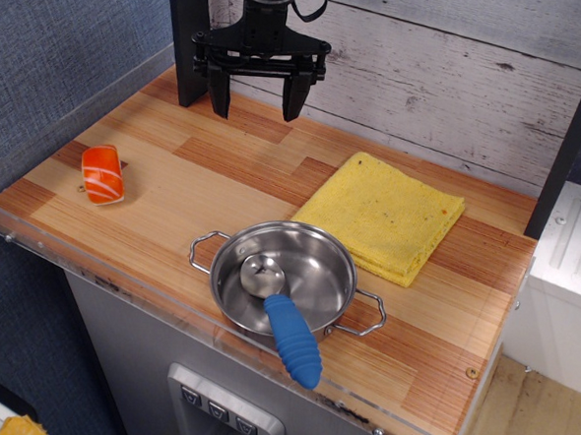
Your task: Move the yellow napkin to the back end of the table
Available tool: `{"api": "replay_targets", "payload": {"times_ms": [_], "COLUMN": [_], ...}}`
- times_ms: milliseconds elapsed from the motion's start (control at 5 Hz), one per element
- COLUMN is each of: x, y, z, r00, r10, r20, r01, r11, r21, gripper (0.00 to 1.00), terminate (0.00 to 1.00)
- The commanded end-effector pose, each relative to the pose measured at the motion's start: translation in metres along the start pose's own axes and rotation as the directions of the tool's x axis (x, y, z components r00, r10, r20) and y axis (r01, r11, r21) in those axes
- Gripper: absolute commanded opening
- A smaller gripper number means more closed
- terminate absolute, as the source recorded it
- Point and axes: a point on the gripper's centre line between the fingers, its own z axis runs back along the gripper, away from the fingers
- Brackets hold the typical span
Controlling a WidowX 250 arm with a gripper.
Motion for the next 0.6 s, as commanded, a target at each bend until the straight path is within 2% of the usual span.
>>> {"api": "replay_targets", "payload": {"times_ms": [0, 200, 400], "x": [0.0, -0.01, -0.025], "y": [0.0, -0.005, -0.015], "z": [0.0, 0.007, 0.013], "r00": [1.0, 1.0, 1.0], "r10": [0.0, 0.001, -0.01], "r20": [0.0, 0.031, 0.027], "r01": [0.0, 0.001, 0.012], "r11": [1.0, 0.999, 0.997], "r21": [0.0, -0.041, -0.072], "gripper": [1.0, 1.0, 1.0], "terminate": [0.0, 0.0, 0.0]}}
